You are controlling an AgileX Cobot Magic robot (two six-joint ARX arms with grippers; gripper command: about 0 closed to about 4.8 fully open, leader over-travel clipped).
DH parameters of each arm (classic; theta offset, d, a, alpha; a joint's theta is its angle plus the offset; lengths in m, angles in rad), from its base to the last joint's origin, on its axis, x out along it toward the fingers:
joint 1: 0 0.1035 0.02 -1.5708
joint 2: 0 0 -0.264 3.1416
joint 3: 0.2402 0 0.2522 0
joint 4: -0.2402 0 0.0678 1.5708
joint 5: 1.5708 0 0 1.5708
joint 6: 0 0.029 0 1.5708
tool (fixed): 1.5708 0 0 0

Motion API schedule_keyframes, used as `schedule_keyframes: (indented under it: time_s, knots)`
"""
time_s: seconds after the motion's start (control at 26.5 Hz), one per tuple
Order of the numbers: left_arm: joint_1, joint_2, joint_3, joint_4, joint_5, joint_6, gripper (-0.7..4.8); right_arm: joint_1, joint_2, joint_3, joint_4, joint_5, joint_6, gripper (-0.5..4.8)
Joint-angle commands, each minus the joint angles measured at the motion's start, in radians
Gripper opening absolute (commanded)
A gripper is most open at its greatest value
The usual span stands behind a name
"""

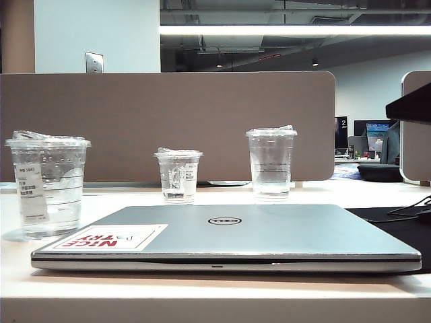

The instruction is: Pick up the coffee cup on the left and place it on the left side of the laptop.

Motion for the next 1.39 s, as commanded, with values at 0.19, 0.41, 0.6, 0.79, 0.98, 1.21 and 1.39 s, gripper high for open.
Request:
schedule_keyframes:
  time_s: [0.19,0.41,0.6,0.79,0.98,1.21,1.39]
  knots:
    - [0.002,-0.150,0.018,-0.253,-0.190,0.160,-0.06,0.001,0.001,-0.004,0.016,0.001,0.000,-0.04]
    - [0.002,-0.240,0.048,-0.400,-0.279,0.179,-0.05,0.001,0.001,-0.004,0.016,0.001,-0.001,-0.04]
    - [0.002,-0.261,0.048,-0.399,-0.278,0.179,-0.06,0.001,0.001,-0.004,0.016,0.001,0.000,-0.04]
    - [0.002,-0.261,0.048,-0.402,-0.277,0.180,-0.06,0.001,0.001,-0.004,0.016,0.002,0.000,-0.04]
    - [0.002,-0.261,0.048,-0.406,-0.278,0.185,-0.06,0.001,0.001,-0.004,0.016,0.001,0.000,-0.04]
    - [0.002,-0.261,0.035,-0.511,-0.383,0.320,-0.05,0.001,0.001,-0.004,0.016,0.002,0.000,-0.04]
    - [0.002,-0.299,0.002,-0.558,-0.386,0.311,-0.05,0.000,0.001,-0.004,0.016,0.001,0.000,-0.04]
